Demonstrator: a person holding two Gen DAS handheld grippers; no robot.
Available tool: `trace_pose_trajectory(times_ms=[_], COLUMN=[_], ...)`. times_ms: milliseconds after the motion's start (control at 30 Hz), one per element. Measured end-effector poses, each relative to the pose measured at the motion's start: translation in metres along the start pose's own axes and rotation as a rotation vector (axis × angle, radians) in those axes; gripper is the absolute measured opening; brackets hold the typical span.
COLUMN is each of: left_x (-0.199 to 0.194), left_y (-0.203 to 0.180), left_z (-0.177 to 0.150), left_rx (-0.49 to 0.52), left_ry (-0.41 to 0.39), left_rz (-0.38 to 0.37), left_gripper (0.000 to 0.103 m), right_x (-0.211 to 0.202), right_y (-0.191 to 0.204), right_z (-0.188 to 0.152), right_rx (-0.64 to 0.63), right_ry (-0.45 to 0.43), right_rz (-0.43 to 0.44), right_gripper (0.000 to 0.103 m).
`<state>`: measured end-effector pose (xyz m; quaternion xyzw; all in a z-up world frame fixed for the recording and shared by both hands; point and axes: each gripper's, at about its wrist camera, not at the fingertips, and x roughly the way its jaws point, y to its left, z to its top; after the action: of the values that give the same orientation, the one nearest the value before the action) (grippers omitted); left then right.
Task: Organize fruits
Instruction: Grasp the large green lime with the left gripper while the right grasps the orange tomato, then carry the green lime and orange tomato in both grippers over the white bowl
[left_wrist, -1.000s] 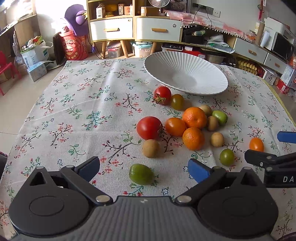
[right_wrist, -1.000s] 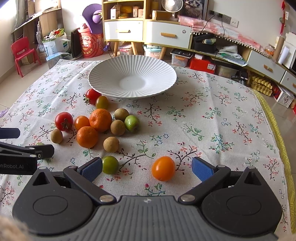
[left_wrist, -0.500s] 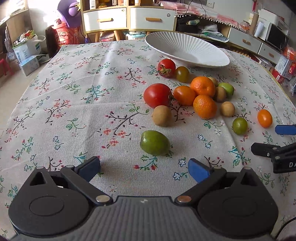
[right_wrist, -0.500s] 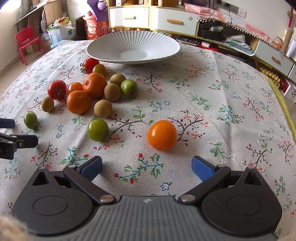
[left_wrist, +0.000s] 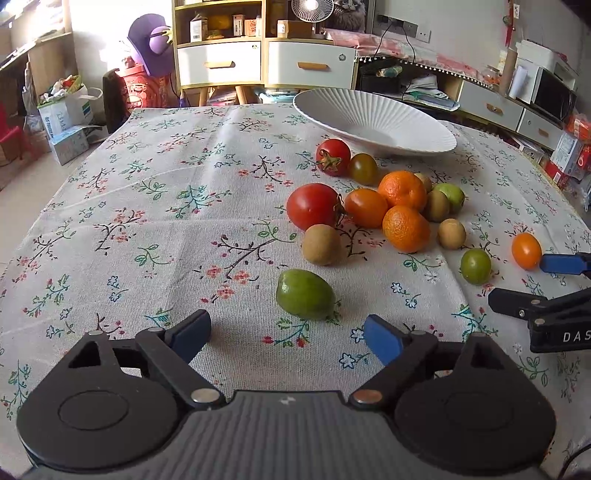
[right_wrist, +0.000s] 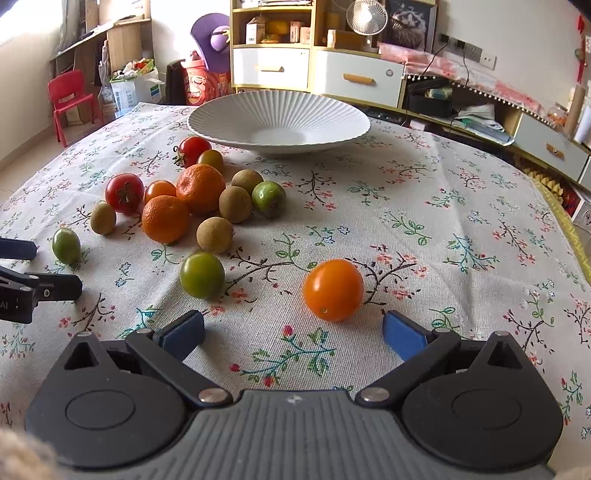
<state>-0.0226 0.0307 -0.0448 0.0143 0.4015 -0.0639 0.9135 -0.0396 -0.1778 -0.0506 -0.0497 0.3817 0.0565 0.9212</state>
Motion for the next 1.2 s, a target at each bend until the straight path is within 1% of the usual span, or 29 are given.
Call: trace_pose_trajectory(times_ms=[33,100,167,200,267,533,600,667,800,867,900,967,1200], left_x=[-0.001,-0.001,-0.003,-0.003,-0.003,-0.002,-0.002,-0.002,-0.001,-0.001,-0.001,-0.001,-0.003], left_y=[0.000,0.001,0.003,0.004,0.005,0.007,0.008,0.007,0.007,0.007,0.006,0.006,0.006], left_z=[0.001,0.002,0.004,0.005,0.006,0.009,0.009,0.009,0.009,0.009,0.010,0.011,0.014], left_rx=[-0.003,-0.015,-0.024,-0.030,-0.039,-0.057,-0.057,-0.055,-0.054,-0.052,-0.050,-0.049,-0.049], left_ry=[-0.007,-0.013,-0.019,-0.019,-0.019,-0.017,-0.018,-0.019,-0.019,-0.019,-0.019,-0.019,-0.013], left_rz=[-0.006,-0.016,-0.036,-0.047,-0.063,-0.080,-0.081,-0.081,-0.081,-0.080,-0.081,-0.085,-0.109], left_gripper=[0.076,0.069,0.057,0.054,0.045,0.029,0.029,0.029,0.028,0.028,0.028,0.028,0.028], right_x=[0.001,0.000,0.000,-0.001,-0.001,0.000,0.000,0.000,-0.001,-0.002,-0.002,-0.002,-0.003], right_y=[0.001,0.002,0.003,0.003,0.002,0.000,-0.001,-0.002,-0.004,-0.005,-0.005,-0.006,-0.007], right_z=[0.000,0.001,0.002,0.002,0.003,0.006,0.007,0.008,0.008,0.008,0.008,0.009,0.012], right_rx=[-0.007,-0.025,-0.037,-0.038,-0.035,-0.021,-0.016,-0.006,0.009,0.013,0.016,0.021,0.024], right_ry=[-0.003,-0.014,-0.025,-0.028,-0.033,-0.038,-0.040,-0.040,-0.041,-0.044,-0.044,-0.045,-0.040], right_rz=[-0.004,-0.008,-0.010,-0.012,-0.017,-0.011,-0.010,-0.007,-0.006,-0.004,-0.003,0.000,0.008], right_gripper=[0.102,0.098,0.092,0.091,0.085,0.068,0.063,0.055,0.047,0.040,0.038,0.029,0.028])
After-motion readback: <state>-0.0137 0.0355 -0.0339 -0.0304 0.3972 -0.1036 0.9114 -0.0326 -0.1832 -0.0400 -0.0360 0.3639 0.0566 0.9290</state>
